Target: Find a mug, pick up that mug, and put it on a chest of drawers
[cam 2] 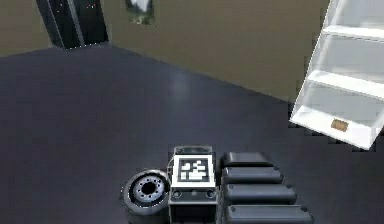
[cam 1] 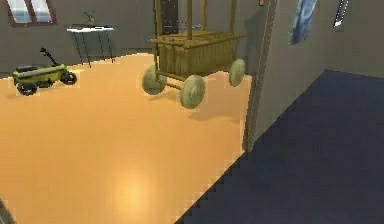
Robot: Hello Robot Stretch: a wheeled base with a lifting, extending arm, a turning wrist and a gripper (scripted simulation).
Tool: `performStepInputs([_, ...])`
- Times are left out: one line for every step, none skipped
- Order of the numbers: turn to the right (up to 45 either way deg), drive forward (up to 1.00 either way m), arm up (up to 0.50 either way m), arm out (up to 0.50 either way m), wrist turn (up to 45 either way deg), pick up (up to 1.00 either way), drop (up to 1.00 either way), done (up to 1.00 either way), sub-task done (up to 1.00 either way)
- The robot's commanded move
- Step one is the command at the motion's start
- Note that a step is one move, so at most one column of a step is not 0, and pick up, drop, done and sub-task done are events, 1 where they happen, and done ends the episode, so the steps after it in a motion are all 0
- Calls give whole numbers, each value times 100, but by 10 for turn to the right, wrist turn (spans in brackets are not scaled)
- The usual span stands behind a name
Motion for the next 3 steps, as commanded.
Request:
performStepInputs([0,25,0,0,0,0,0,0,0])
performStepInputs([120,0,0,0,0,0,0,0,0])
performStepInputs([0,60,0,0,0,0,0,0,0])
